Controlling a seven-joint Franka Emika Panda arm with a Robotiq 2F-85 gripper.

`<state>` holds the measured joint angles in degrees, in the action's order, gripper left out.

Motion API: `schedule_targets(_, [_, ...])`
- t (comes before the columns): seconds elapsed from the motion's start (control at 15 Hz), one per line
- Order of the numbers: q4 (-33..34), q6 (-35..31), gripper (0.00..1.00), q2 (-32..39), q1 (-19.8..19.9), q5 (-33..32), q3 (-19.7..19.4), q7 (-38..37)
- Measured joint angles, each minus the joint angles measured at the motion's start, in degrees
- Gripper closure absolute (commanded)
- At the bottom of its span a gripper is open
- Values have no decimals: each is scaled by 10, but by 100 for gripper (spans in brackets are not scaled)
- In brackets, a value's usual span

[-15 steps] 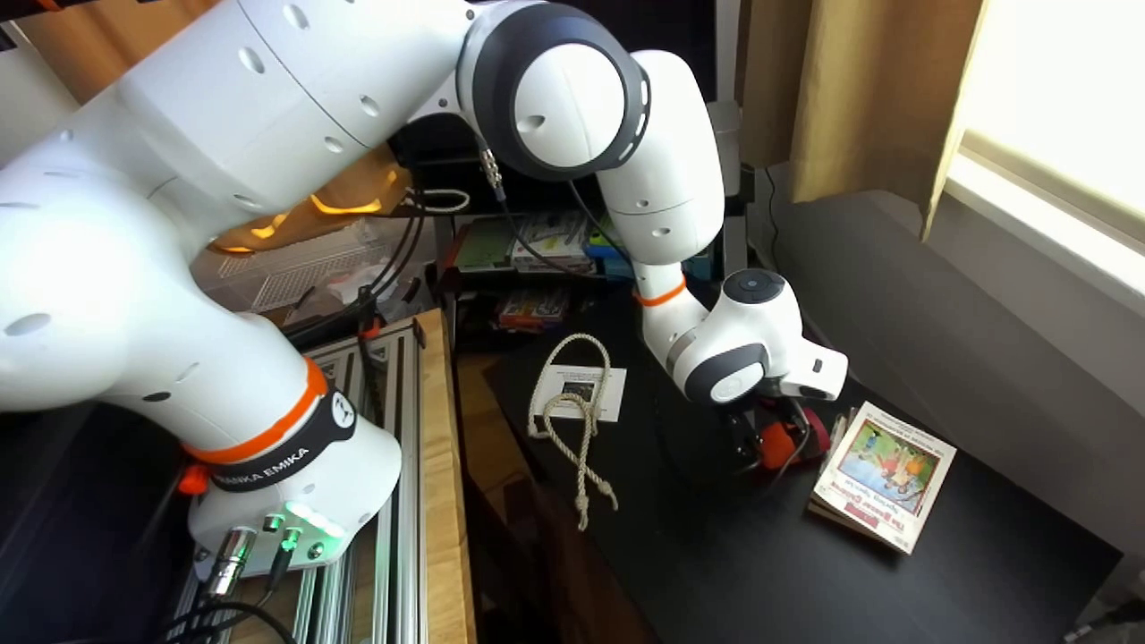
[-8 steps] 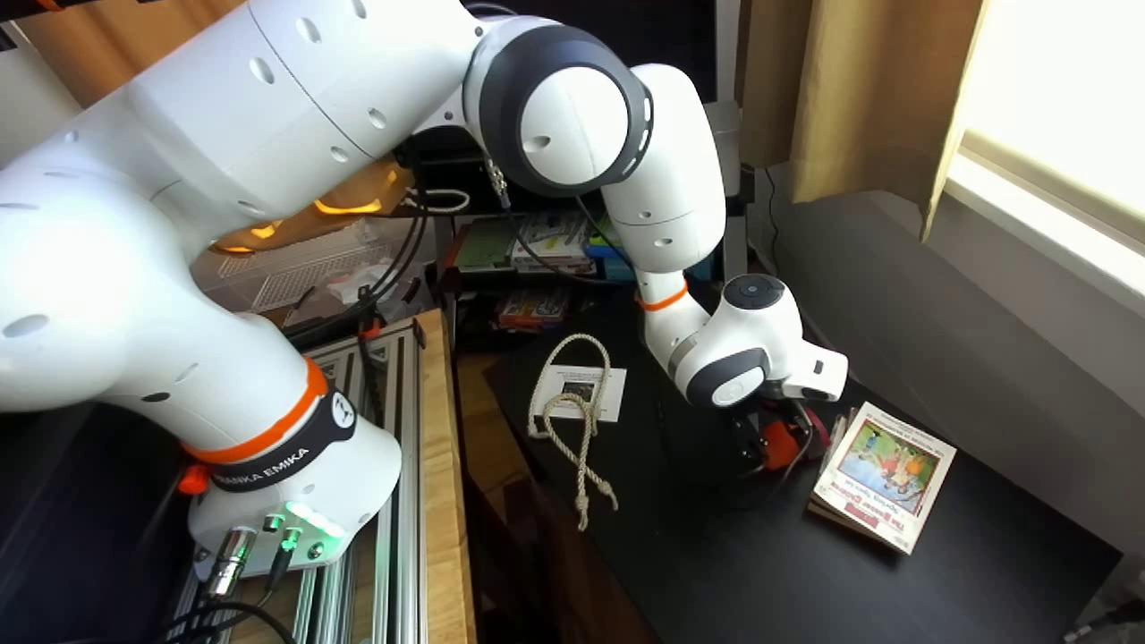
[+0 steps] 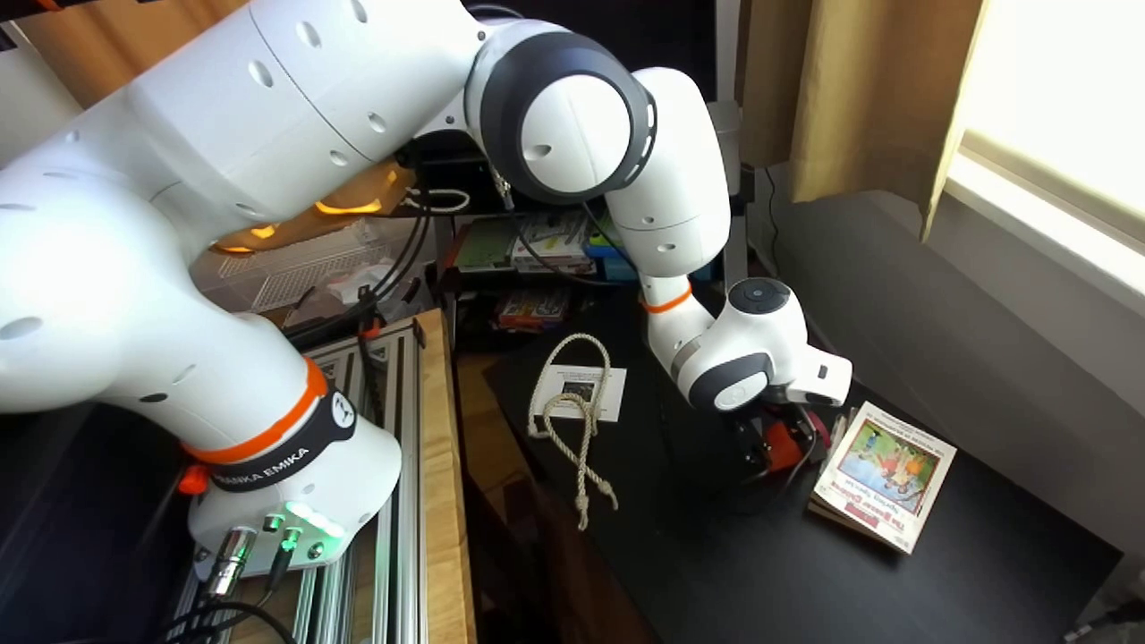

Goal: Put the cups upside down

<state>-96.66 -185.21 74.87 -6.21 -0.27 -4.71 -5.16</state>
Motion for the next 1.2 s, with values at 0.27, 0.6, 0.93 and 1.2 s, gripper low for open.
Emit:
schedule_targets(0.27, [3,14,39,-3,9,0,5,1])
schedule_targets(0.6, [17,71,45,-11,42,0,34,9])
schedule_targets(0.93, [38,185,45,-24,99,3,85,23])
schedule_targets(1.2, [66,321,45,-27,147,32,126,44])
